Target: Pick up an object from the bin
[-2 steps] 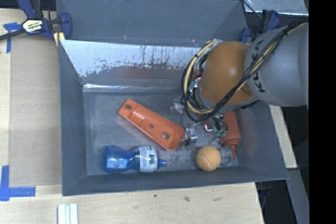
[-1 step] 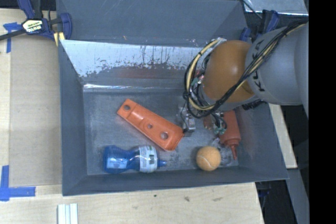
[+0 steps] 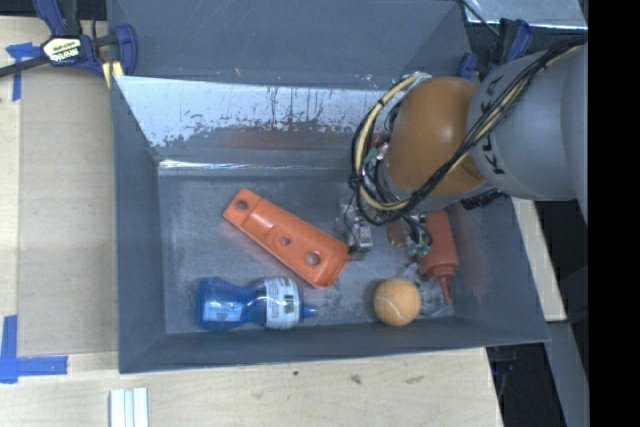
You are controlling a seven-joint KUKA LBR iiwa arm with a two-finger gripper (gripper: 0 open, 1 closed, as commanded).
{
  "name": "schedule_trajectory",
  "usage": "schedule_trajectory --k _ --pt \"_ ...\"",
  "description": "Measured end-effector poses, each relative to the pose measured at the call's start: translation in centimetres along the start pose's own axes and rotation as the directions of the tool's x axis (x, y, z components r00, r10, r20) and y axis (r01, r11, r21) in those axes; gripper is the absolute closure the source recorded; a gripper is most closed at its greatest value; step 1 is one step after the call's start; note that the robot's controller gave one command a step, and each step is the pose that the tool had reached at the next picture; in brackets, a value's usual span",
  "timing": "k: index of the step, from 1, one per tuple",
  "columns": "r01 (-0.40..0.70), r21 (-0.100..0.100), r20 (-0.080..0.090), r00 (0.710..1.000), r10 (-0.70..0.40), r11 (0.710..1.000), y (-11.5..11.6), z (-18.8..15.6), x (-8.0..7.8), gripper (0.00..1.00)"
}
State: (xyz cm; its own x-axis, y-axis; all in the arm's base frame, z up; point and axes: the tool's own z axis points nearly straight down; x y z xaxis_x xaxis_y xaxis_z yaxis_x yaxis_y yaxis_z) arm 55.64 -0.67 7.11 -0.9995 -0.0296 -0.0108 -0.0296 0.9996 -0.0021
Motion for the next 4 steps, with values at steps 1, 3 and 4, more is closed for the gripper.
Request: schedule_trajectory --k 1,3,4 --pt "-0.026 0.0 -0.002 1.0 0.026 1.0 3.0 -11.1 1.9 1.0" --pt "0.095 -0.002 -0.006 0.995 -0.095 0.995 8.6 -5.1 6.2 1.0" --pt "-0.055 -0.001 0.009 0.998 0.055 0.999 7.5 -4.0 4.2 0.0"
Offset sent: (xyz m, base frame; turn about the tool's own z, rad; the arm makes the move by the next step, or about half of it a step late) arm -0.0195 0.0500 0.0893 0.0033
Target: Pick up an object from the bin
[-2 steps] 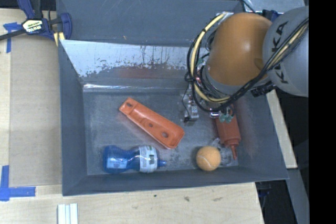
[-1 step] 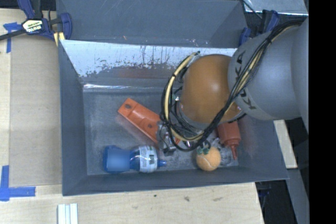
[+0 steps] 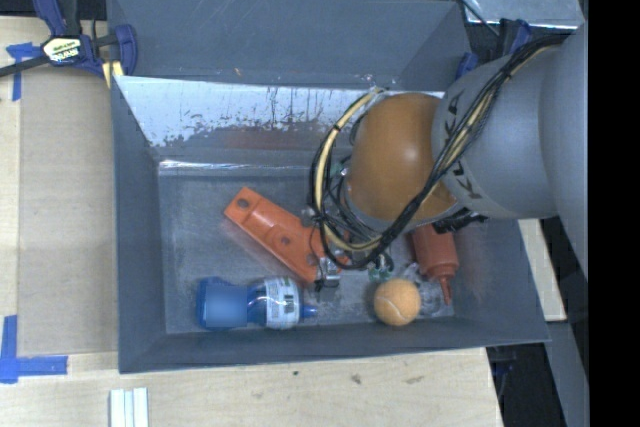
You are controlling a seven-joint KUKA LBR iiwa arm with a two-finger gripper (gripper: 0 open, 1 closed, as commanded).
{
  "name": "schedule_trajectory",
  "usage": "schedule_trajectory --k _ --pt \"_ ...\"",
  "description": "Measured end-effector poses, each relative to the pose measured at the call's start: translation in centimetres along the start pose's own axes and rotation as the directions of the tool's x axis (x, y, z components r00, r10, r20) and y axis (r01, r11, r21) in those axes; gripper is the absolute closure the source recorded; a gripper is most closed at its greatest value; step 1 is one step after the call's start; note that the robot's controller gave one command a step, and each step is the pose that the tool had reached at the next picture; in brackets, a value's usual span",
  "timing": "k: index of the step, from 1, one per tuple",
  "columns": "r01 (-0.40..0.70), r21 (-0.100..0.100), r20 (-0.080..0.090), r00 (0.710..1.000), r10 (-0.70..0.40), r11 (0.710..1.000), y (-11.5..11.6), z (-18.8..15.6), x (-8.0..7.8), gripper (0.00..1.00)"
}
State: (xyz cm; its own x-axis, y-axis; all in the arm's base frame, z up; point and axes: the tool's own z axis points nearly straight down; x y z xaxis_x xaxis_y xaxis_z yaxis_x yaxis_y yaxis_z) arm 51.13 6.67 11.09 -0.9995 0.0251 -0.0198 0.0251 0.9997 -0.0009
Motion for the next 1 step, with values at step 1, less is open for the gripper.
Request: schedule_trajectory --k 1 --pt "0.0 0.0 0.0 1.0 0.0 1.0 0.0 0.0 0.0 1.0"
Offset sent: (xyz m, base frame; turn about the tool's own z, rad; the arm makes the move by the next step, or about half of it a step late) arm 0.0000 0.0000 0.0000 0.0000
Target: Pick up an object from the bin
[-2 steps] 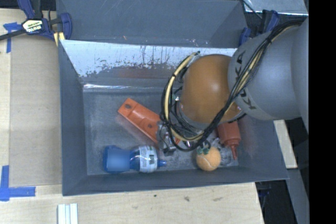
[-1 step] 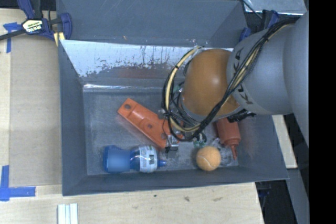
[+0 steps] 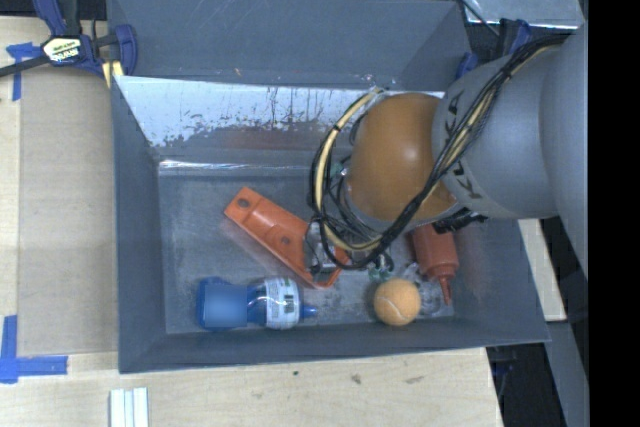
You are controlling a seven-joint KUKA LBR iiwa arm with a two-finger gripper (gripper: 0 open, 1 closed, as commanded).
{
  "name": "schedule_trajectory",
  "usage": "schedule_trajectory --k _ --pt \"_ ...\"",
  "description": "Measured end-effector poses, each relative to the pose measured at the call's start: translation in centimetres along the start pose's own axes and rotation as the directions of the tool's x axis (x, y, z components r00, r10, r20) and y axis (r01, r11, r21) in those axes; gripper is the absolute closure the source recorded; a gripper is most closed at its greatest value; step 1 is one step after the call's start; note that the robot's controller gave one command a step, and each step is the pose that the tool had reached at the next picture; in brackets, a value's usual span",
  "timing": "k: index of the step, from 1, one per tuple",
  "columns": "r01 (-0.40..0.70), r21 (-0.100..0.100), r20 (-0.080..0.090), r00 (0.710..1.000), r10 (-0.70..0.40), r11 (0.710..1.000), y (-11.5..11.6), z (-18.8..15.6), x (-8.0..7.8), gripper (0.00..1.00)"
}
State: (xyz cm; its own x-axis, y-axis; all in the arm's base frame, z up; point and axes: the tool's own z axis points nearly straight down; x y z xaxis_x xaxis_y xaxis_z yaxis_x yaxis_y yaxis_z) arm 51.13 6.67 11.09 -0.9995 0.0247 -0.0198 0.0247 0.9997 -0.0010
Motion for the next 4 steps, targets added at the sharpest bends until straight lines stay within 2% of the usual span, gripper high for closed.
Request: schedule_trajectory --k 1,2,3,4 --pt "0.0 0.0 0.0 1.0 0.0 1.0 0.0 0.0 0.0 1.0" --pt "-0.273 -0.004 0.006 0.962 0.273 0.962 4.8 1.4 -6.0 1.0" --pt "0.019 0.0 0.002 1.0 -0.019 1.0 10.3 -0.7 -1.6 1.0" --pt "0.019 0.0 0.002 1.0 -0.019 1.0 10.3 -0.7 -1.6 1.0"
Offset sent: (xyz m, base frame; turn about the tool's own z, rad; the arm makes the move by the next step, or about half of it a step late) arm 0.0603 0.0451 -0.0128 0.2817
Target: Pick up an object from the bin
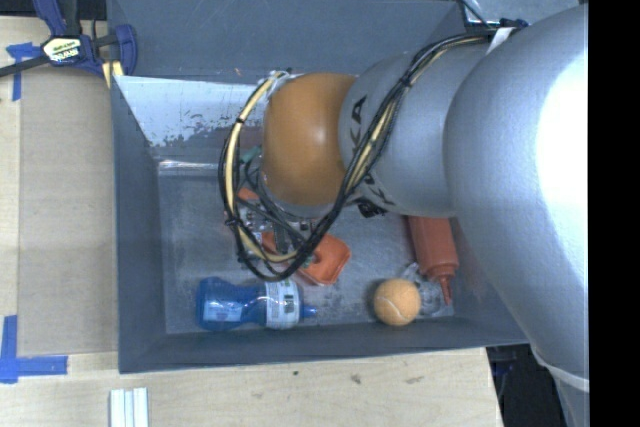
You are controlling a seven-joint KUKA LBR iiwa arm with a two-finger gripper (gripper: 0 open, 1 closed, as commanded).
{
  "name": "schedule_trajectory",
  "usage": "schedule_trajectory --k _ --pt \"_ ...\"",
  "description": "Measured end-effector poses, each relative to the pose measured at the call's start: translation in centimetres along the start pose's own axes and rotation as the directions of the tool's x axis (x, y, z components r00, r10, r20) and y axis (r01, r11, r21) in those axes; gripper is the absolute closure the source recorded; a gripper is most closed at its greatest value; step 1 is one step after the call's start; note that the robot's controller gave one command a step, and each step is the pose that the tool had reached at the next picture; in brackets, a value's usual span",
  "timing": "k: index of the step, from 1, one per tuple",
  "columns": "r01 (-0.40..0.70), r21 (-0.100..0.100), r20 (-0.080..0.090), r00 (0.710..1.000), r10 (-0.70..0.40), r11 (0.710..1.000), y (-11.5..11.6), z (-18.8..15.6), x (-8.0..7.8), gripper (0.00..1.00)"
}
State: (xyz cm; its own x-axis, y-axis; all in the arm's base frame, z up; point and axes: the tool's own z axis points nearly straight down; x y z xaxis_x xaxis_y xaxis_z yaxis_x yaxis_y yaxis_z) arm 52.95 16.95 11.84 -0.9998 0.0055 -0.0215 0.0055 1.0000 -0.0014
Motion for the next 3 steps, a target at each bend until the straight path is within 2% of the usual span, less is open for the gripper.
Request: schedule_trajectory --k 1,2,3 --pt "0.028 -0.003 0.01 1.0 -0.028 1.0 0.6 -6.9 -1.4 1.0" --pt "-0.038 -0.001 0.006 0.999 0.038 0.999 -2.1 -4.1 -5.1 1.0" --pt "-0.038 -0.018 0.039 0.998 0.039 0.999 -1.8 4.2 -4.5 1.0"
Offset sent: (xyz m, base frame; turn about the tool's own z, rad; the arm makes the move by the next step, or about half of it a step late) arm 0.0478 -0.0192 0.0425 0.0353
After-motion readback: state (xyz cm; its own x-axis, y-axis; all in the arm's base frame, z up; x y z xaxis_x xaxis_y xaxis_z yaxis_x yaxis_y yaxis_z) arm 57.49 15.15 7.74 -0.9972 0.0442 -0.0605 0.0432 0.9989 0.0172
